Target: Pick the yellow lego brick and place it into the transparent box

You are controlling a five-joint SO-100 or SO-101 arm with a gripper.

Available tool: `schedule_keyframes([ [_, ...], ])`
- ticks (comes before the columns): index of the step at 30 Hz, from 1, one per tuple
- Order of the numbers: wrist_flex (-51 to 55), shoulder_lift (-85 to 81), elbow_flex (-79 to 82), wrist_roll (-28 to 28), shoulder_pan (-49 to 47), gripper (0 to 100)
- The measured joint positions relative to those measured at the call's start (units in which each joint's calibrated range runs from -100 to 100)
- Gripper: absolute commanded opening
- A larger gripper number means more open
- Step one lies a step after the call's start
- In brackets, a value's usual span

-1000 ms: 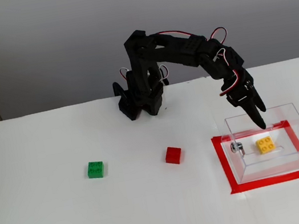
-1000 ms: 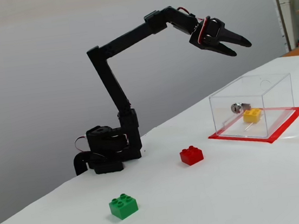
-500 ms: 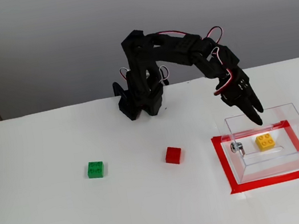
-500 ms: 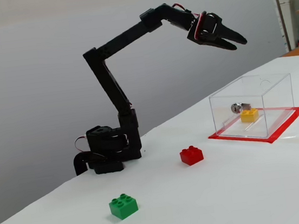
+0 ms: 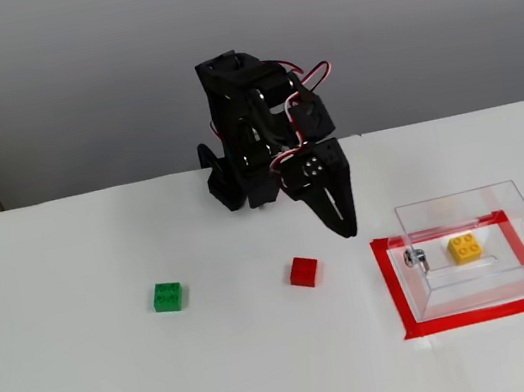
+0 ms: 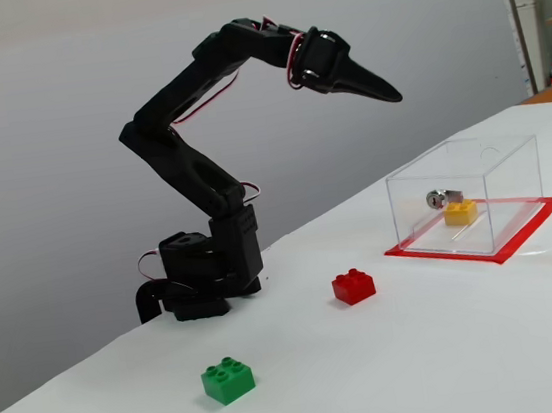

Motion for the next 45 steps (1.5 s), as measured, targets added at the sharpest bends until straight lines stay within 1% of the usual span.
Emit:
schedule_keyframes([
  [7,0.0,-11.0,15.0,0.0,13.4,2],
  [14,0.0,-20.5,31.3,0.0,20.6,2],
  [17,0.0,-25.0,38.7,-0.6,20.6,2],
  [24,-0.1,-36.0,53.6,-6.4,20.2,2],
  [30,-3.5,-44.3,63.3,-10.7,16.6,2],
  [34,-4.3,-47.9,65.9,-11.3,13.2,2],
  [45,-4.3,-54.7,71.3,-11.7,12.9,2],
])
